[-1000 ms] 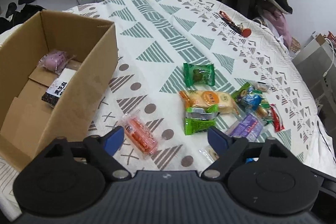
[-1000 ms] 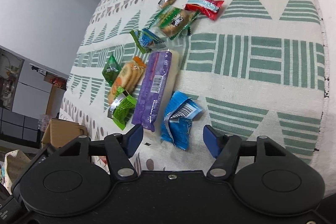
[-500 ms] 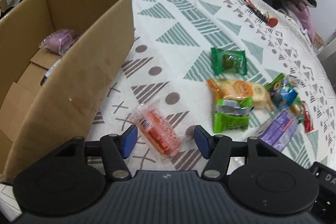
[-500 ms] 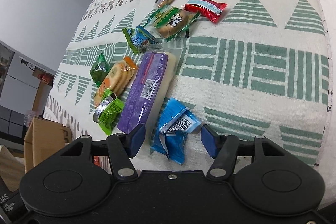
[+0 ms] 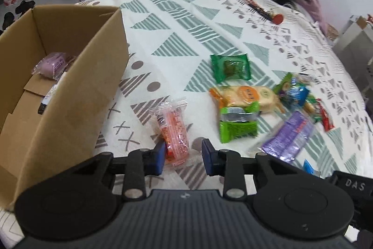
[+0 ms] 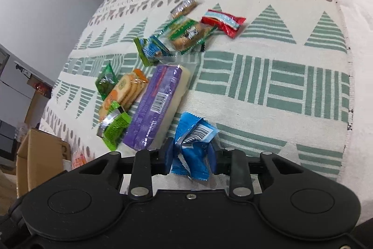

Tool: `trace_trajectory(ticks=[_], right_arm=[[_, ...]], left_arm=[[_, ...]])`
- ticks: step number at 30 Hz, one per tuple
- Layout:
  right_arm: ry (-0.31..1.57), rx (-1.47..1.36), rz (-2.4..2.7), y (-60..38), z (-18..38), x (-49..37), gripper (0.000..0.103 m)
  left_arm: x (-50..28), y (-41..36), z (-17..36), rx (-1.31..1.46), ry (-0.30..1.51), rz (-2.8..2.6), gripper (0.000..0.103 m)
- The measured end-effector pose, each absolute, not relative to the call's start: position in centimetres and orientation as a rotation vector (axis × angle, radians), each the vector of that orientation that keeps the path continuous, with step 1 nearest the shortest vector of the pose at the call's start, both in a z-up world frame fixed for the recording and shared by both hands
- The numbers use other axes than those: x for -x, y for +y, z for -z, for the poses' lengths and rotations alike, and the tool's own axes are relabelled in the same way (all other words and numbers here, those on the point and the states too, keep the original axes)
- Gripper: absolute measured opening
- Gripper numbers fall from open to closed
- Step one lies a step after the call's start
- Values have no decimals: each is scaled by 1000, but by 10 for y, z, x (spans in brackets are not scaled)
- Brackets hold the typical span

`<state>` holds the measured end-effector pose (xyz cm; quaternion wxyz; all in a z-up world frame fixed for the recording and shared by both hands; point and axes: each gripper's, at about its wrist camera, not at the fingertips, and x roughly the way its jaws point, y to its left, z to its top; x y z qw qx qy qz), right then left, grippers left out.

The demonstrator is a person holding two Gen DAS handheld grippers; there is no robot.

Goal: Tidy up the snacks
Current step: 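Grasp the orange translucent pack with the left gripper while the right grasps the blue wrapper, then carry the orange pack and blue wrapper over the cardboard box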

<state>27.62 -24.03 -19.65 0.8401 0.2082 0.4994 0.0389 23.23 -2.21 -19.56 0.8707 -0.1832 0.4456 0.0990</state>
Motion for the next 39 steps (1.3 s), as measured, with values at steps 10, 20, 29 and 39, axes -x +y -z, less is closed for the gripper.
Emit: trace_trajectory(ticks=[10,20,29,39], right_arm=[[951,-395,-85,-233,158,-254,30],[830,-394,-182,-203,105,-226,30],[796,-376,-242,-164,81,-200,30],[771,-334,-315,-113,62,-178,30]], left_arm=[[-209,-16,149,404,874,-138,32],[-179,1,117,399,813,-109,32],[-148,41,87,436,739,-111,32],[-116,91,70,476,695,-152,32]])
